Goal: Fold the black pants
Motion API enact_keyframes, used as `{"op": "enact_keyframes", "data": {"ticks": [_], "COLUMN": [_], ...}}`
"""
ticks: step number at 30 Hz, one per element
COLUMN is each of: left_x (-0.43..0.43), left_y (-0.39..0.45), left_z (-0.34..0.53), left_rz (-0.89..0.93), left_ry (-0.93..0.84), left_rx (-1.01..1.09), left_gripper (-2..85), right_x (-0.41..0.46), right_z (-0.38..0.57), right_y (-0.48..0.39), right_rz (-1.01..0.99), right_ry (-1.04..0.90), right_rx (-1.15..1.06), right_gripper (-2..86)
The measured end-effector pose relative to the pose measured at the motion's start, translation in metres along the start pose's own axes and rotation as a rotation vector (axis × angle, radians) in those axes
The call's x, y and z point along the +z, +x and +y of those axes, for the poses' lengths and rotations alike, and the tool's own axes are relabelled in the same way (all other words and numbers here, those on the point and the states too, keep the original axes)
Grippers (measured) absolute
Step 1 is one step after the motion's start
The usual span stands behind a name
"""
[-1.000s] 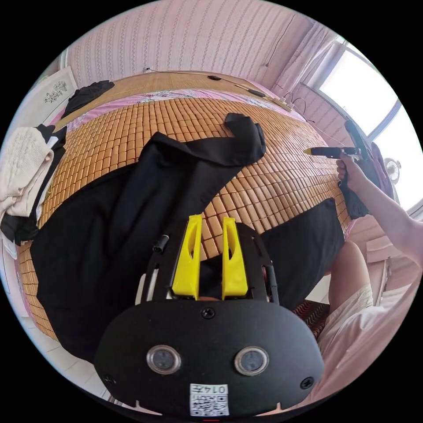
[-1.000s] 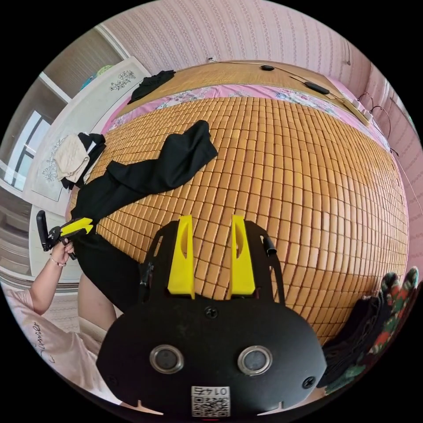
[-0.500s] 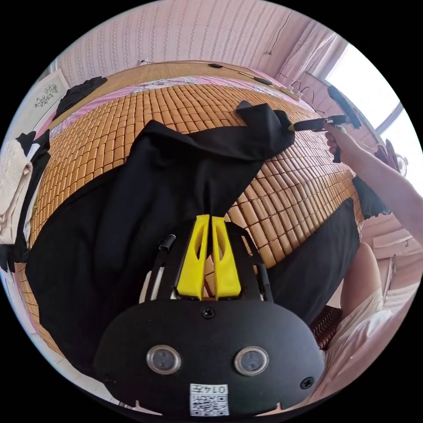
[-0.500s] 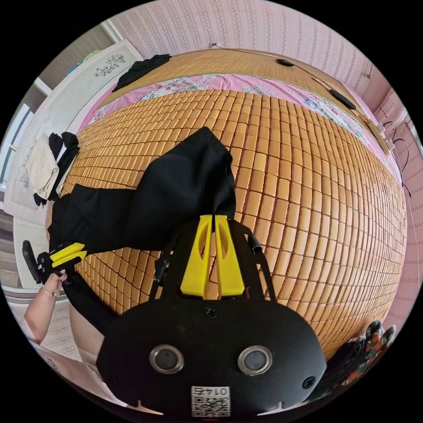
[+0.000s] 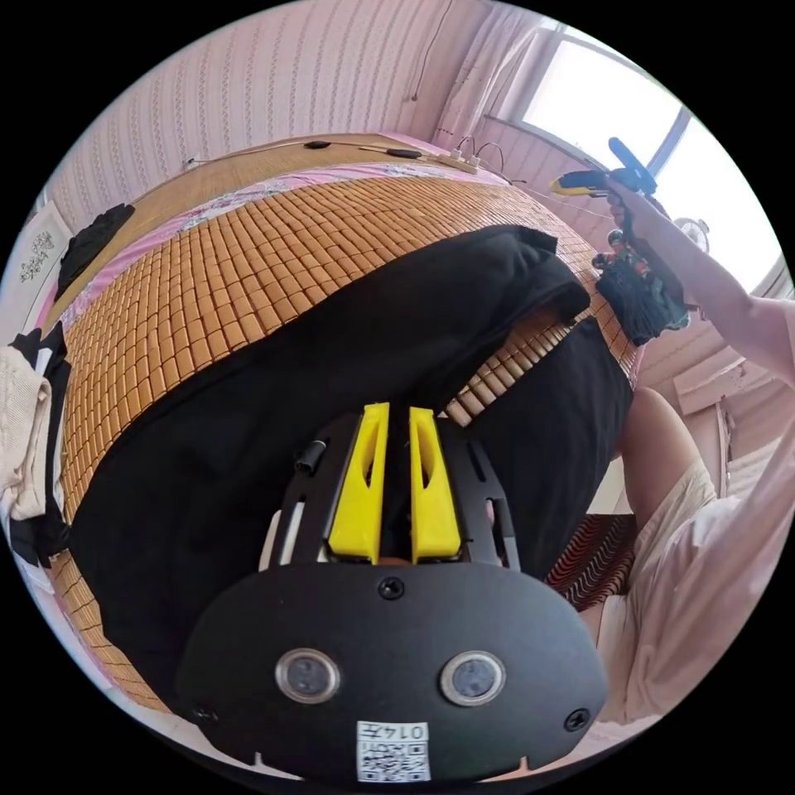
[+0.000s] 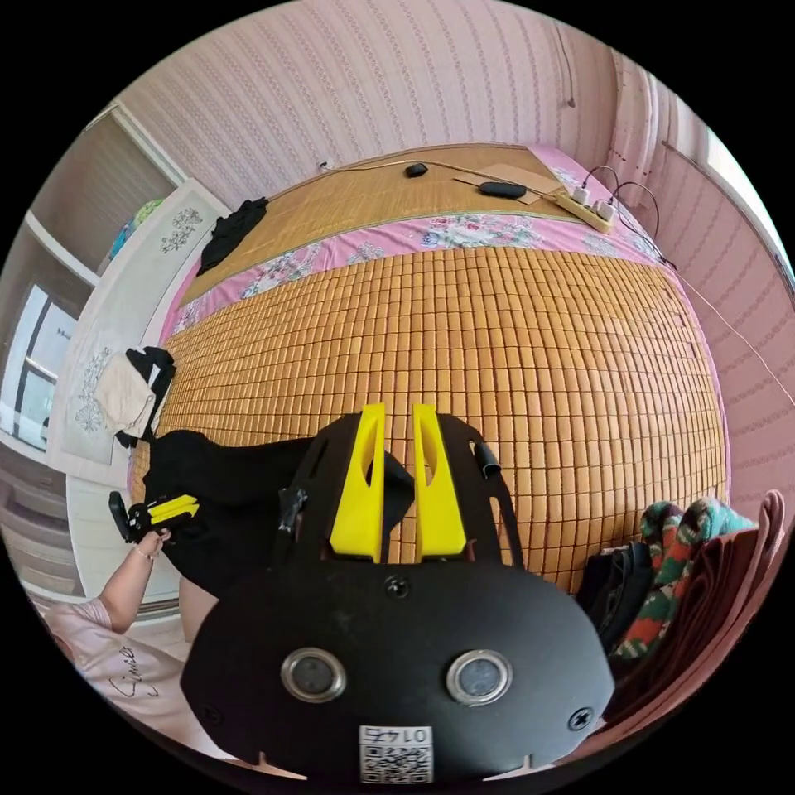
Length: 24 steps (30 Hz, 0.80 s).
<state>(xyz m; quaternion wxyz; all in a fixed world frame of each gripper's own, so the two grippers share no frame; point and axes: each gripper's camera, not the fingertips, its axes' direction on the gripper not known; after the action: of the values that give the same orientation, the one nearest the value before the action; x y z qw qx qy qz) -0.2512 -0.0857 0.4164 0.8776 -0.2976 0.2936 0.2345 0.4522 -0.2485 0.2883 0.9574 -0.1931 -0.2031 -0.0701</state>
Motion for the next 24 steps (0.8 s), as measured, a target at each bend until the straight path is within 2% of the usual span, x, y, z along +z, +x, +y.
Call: {"op": "enact_keyframes", "data": {"ticks": [3, 6, 11, 14, 18, 24], "left_x": [-0.013, -0.026, -0.024, -0.004, 0.011, 0.014], "left_y": [-0.001, -0.015, -0.075, -0.106, -0.121, -0.142], "left_z": [0.0, 0.006, 0.01, 0.001, -0.015, -0.042], "left_rz": [0.056, 0.081, -0.113, -0.163, -0.243, -0.237], "left_ry": [0.009, 0.039, 0.068, 0.039, 0.011, 0.002], "left_rx": [0.001, -0.057, -0.288, -0.423, -0.459, -0.478], "left_gripper": [6.1, 6.3, 4.5, 1.1, -0.7, -0.8], "right_x": [0.017, 0.045, 0.087, 0.097, 0.108, 0.119], "right_z": [0.02, 0.048, 0.077, 0.077, 0.061, 0.032], "right_y": [0.01, 0.011, 0.001, -0.008, -0.011, -0.002], "right_rz": [-0.059, 0.0, 0.049, 0.187, 0.389, 0.321], "right_ry": [-0.002, -0.094, -0.191, -0.15, -0.147, -0.148], "right_rx": [0.014, 0.003, -0.064, -0.113, -0.14, -0.147], "right_gripper": [6.9, 6.7, 3.4, 0.8, -0.1, -0.4]}}
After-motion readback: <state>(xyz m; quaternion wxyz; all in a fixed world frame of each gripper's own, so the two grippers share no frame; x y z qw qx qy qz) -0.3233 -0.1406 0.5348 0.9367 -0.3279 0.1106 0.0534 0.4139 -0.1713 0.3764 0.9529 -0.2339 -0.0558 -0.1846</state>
